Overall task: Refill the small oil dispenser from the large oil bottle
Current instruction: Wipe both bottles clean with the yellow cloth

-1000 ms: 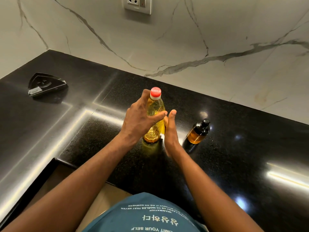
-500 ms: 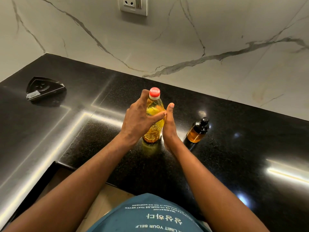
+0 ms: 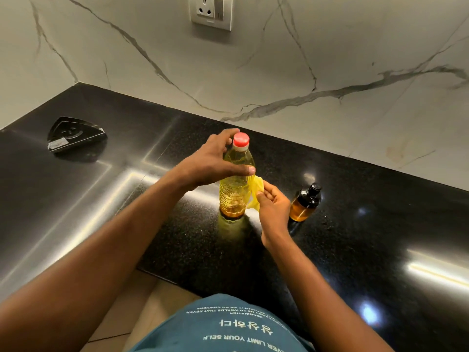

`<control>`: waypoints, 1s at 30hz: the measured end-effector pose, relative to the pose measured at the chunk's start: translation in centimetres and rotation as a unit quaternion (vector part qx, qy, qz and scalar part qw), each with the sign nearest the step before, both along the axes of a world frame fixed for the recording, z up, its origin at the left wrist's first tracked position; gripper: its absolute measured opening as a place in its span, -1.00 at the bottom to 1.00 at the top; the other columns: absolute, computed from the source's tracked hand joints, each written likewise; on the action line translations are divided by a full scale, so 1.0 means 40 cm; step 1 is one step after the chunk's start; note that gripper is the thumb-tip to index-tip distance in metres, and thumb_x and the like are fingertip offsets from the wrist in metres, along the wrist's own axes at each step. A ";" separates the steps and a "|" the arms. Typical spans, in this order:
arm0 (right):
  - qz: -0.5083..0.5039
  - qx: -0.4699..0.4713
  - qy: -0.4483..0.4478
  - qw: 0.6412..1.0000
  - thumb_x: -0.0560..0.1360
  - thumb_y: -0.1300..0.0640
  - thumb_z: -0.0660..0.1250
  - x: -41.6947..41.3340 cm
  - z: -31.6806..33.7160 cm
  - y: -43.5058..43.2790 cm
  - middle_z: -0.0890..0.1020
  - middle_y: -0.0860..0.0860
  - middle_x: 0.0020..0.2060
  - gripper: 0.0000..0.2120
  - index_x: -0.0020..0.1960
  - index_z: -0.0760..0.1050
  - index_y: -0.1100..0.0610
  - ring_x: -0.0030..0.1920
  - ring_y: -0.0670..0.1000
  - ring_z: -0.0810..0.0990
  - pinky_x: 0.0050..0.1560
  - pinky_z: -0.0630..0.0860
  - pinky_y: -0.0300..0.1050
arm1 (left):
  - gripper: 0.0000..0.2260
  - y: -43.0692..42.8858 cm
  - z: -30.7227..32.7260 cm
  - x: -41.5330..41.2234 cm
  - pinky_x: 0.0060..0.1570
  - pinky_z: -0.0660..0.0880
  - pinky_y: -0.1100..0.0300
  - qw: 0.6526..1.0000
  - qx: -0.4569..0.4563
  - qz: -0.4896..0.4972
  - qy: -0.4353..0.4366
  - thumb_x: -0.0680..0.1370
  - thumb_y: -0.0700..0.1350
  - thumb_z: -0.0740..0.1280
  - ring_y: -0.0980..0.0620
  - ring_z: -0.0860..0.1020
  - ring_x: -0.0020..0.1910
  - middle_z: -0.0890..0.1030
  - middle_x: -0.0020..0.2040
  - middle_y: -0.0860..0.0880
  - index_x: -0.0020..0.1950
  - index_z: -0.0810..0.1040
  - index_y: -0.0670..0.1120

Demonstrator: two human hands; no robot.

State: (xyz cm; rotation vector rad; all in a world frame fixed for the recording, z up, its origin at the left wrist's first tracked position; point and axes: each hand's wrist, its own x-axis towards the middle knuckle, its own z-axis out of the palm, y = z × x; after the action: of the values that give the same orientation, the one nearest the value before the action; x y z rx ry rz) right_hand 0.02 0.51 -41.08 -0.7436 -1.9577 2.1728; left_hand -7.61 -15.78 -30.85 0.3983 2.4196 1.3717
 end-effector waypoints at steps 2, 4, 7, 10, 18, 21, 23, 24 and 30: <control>0.011 -0.005 0.015 1.000 0.67 0.34 0.26 0.012 0.010 -0.007 0.75 0.02 0.11 -0.69 0.34 0.60 0.14 0.11 -0.07 0.74 0.07 0.66 -0.19 | -0.31 0.015 0.004 0.015 0.21 0.54 0.12 0.998 0.025 0.039 0.045 0.38 0.14 0.62 -0.01 0.51 0.31 0.49 0.33 -0.03 0.44 0.44 0.05; 0.066 -0.011 0.028 0.997 0.72 0.22 0.22 0.041 0.019 -0.029 0.72 -0.04 0.21 -0.68 0.44 0.53 0.08 0.19 -0.11 0.70 0.18 0.62 -0.20 | -0.52 0.029 -0.001 0.034 0.04 0.55 0.26 0.990 0.005 0.079 0.115 0.42 0.15 0.58 0.11 0.60 0.12 0.63 0.13 0.03 0.24 0.59 -0.02; 0.141 0.003 0.042 0.989 0.74 -0.14 0.14 0.084 0.008 -0.074 0.55 -0.19 0.44 -0.52 0.63 0.29 -0.09 0.34 -0.31 0.53 0.32 0.43 -0.25 | -0.61 0.039 -0.013 0.050 0.04 0.62 0.22 0.982 0.012 0.099 0.159 0.45 0.15 0.56 0.17 0.64 -0.01 0.70 0.00 0.04 0.15 0.68 -0.06; 0.147 -0.005 0.044 0.988 0.56 -0.51 0.06 0.079 -0.016 -0.108 0.39 -0.18 0.57 -0.26 0.66 0.13 -0.24 0.54 -0.15 0.38 0.51 0.32 0.01 | -0.64 0.039 -0.022 0.054 0.04 0.63 0.21 0.979 0.014 0.106 0.171 0.46 0.15 0.55 0.15 0.66 -0.01 0.71 -0.01 0.03 0.13 0.70 -0.05; 0.109 -0.023 0.029 0.993 0.62 -0.48 -0.14 -0.053 0.009 -0.079 0.70 -0.06 0.25 -0.29 0.44 0.52 -0.12 0.26 -0.09 0.67 0.38 0.55 0.05 | -0.68 0.035 -0.028 0.048 -0.01 0.64 0.18 0.978 0.019 0.112 0.177 0.46 0.18 0.55 0.18 0.67 -0.07 0.71 -0.08 0.07 0.04 0.71 -0.02; 0.101 -0.033 0.035 0.994 0.70 -0.34 -0.14 -0.013 0.008 -0.088 0.72 -0.17 0.15 -0.42 0.39 0.52 -0.14 0.17 -0.20 0.68 0.11 0.58 -0.29 | -0.67 0.037 -0.037 0.049 -0.01 0.63 0.19 0.975 0.021 0.113 0.190 0.46 0.17 0.54 0.16 0.66 -0.06 0.70 -0.06 0.04 0.06 0.71 -0.03; 0.100 -0.033 0.040 0.994 0.65 -0.43 -0.09 0.035 -0.018 -0.101 0.65 -0.14 0.32 -0.36 0.52 0.43 -0.14 0.31 -0.19 0.61 0.27 0.52 -0.19 | -0.67 0.036 -0.040 0.048 -0.02 0.63 0.20 0.974 0.021 0.115 0.195 0.47 0.17 0.54 0.14 0.65 -0.05 0.69 -0.04 0.02 0.08 0.71 -0.04; 0.103 -0.028 0.042 0.993 0.61 -0.49 -0.07 0.054 -0.033 -0.109 0.61 -0.13 0.38 -0.31 0.56 0.38 -0.16 0.37 -0.16 0.57 0.36 0.47 -0.10 | -0.66 0.036 -0.041 0.048 -0.02 0.63 0.21 0.973 0.019 0.117 0.198 0.47 0.17 0.54 0.14 0.65 -0.04 0.69 -0.03 0.02 0.09 0.71 -0.04; 0.082 -0.011 0.025 0.996 0.64 -0.44 -0.08 0.026 -0.017 -0.101 0.71 -0.16 0.18 -0.41 0.36 0.55 -0.20 0.18 -0.21 0.67 0.24 0.56 -0.15 | -0.65 0.034 -0.041 0.045 0.03 0.66 0.12 0.975 0.023 0.109 0.193 0.47 0.16 0.54 0.11 0.67 -0.02 0.70 -0.01 0.00 0.11 0.71 -0.05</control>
State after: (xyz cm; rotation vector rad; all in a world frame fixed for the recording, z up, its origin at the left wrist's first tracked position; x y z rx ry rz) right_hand 1.04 -3.52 -41.75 -0.5440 -2.0382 2.2833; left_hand -5.83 -14.42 -32.50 0.4591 2.8202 1.5677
